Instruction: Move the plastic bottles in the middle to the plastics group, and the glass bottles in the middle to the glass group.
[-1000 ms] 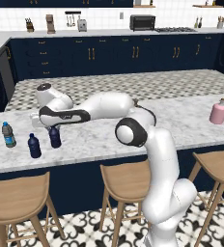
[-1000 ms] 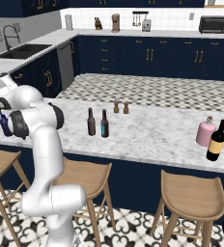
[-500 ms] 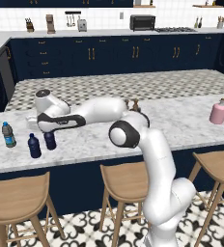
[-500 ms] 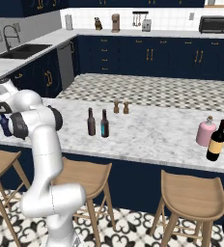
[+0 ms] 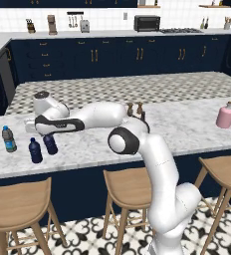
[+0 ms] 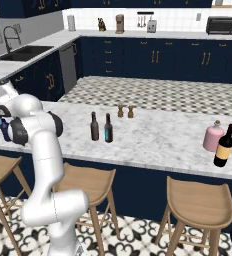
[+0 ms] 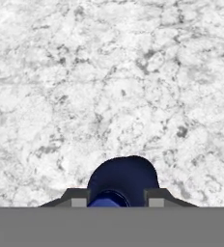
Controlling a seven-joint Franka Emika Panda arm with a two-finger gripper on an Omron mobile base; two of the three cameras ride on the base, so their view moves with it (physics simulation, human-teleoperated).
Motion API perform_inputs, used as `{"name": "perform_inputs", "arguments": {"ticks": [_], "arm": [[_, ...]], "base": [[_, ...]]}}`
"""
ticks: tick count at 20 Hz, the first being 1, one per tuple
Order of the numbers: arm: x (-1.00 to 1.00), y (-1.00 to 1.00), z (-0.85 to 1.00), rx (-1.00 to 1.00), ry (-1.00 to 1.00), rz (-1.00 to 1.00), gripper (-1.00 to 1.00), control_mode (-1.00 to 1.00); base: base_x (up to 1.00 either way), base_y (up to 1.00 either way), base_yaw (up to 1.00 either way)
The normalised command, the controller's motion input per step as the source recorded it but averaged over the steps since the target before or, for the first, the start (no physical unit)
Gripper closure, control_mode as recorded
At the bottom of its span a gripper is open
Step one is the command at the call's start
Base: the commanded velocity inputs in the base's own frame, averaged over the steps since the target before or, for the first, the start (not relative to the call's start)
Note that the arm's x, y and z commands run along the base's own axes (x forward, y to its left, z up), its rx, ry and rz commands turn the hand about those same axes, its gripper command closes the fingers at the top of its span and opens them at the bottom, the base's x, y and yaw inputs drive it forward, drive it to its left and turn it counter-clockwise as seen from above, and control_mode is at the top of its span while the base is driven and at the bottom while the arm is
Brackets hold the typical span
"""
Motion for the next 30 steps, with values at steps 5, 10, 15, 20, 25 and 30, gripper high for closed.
{"name": "perform_inputs", "arguments": {"ticks": [5,10,15,20,25,30], "arm": [[0.0,-0.33,-0.37,-0.02,0.0,-0.04,-1.0,-1.0],[0.0,-0.15,-0.1,-0.01,0.0,-0.01,-1.0,-1.0],[0.0,0.0,0.2,0.0,0.0,0.0,-1.0,-1.0],[0.0,-0.2,0.45,-0.02,0.0,-0.01,-1.0,-1.0],[-0.03,-0.61,0.19,-0.09,-0.04,0.0,-1.0,-1.0],[-0.25,-0.88,0.07,0.0,0.0,0.06,-1.0,-1.0]], "base": [[0.0,0.0,0.0],[0.0,0.0,0.0],[0.0,0.0,0.0],[0.0,0.0,0.0],[0.0,0.0,0.0],[0.0,0.0,0.0]]}}
